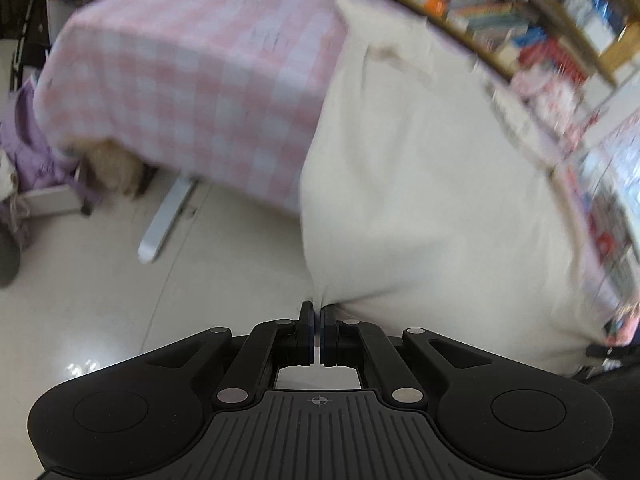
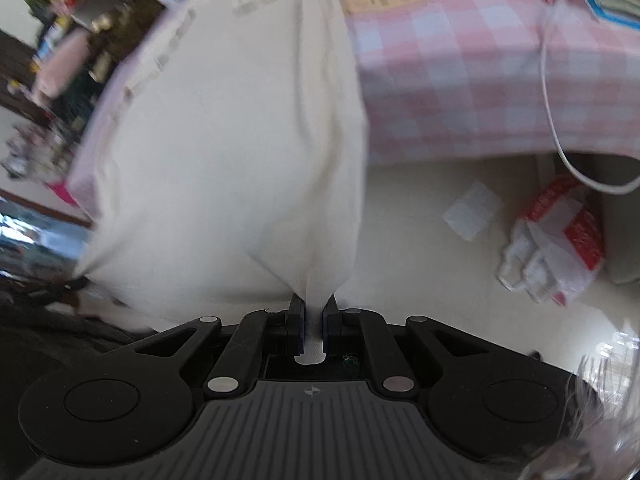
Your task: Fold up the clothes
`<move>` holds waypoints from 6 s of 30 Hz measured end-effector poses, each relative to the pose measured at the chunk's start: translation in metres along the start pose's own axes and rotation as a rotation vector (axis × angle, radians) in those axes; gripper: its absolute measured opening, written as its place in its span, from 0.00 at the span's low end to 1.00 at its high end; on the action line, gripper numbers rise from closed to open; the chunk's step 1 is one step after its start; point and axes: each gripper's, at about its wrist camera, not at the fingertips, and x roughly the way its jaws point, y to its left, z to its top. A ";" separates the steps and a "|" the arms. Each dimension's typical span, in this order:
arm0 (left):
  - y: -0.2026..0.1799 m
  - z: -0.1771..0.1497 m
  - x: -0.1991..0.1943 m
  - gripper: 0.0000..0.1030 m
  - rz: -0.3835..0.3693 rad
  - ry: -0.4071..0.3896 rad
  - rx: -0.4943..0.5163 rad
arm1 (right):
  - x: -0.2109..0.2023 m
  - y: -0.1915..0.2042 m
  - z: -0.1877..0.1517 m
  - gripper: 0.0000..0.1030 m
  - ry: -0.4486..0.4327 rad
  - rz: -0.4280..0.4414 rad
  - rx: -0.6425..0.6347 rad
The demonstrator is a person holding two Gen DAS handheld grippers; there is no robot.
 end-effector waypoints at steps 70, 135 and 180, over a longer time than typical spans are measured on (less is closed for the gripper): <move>-0.130 0.339 0.232 0.40 0.339 -0.067 0.742 | 0.167 0.099 0.362 0.48 -0.104 -0.708 -1.137; -0.245 0.376 0.291 0.00 -0.096 0.120 0.725 | 0.165 0.111 0.337 0.54 -0.062 -0.376 -0.962; -0.131 0.322 0.177 0.29 0.270 -0.198 0.322 | 0.137 -0.001 0.433 0.40 -0.332 -0.519 -0.297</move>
